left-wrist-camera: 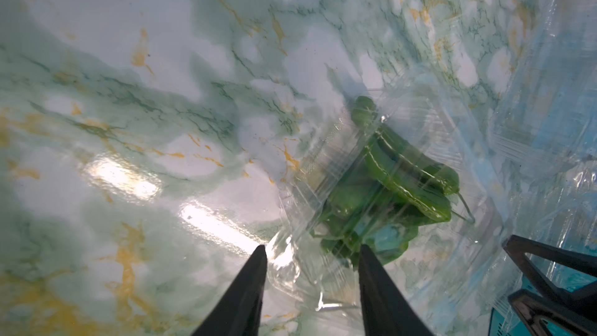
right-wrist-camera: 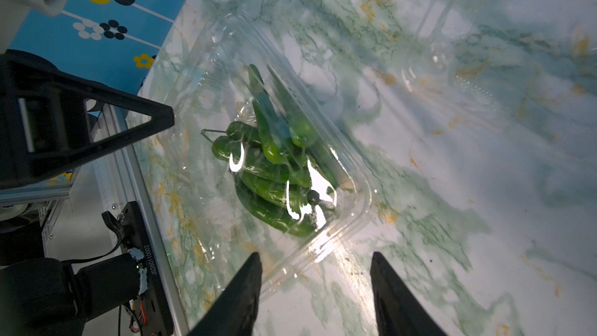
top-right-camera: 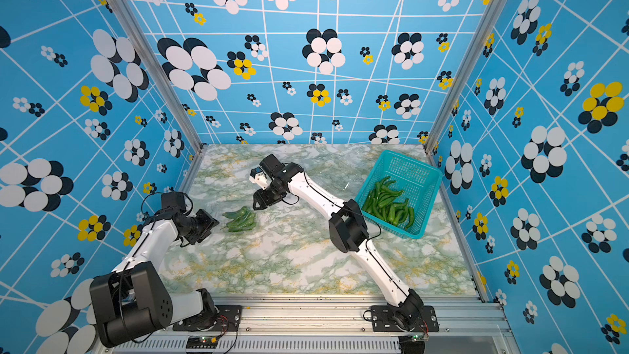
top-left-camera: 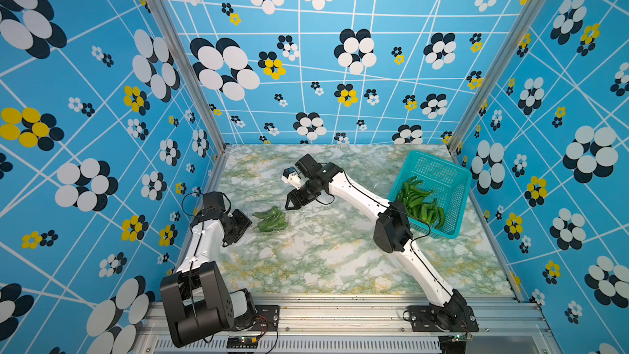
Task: Take small green peppers out of containers
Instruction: Move the packing box to the center of the board.
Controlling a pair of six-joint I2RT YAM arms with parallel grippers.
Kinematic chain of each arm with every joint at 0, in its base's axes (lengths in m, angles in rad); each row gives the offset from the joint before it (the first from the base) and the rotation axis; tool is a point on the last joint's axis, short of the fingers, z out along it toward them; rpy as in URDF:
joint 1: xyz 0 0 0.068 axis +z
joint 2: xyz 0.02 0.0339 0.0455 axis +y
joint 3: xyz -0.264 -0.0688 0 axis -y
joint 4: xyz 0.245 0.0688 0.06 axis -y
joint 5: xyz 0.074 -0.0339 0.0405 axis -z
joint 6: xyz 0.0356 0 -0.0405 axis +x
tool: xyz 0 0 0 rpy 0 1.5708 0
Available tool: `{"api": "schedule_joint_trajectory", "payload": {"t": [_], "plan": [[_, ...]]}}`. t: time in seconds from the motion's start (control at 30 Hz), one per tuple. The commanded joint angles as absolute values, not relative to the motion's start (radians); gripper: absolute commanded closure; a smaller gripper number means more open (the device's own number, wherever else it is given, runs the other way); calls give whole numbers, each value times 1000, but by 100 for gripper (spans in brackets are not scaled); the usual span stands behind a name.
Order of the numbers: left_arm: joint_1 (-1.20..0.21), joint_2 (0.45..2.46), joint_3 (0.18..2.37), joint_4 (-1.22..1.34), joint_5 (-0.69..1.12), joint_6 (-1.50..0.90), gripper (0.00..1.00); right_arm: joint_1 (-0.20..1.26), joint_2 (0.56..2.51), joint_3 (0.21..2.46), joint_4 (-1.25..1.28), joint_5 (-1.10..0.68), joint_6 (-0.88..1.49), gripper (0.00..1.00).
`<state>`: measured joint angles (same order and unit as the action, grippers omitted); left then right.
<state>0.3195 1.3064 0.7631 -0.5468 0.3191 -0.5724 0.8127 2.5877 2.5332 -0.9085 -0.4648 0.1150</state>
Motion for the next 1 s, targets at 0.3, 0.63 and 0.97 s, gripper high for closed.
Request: {"api": "schedule_joint_trajectory", "payload": {"t": [0.3,0.63,0.97], "plan": [[168,1505,918,-522,292,-506,53,712,2527,2468,-945,-350,-9,44],[52,1686,1088,-554,302,-374,54,624,2492,2452,-992,-429,-26,44],[-88,1814,1231,-620,408,-199,54,623,2482,2451,-1001,-468,-45,44]]}}
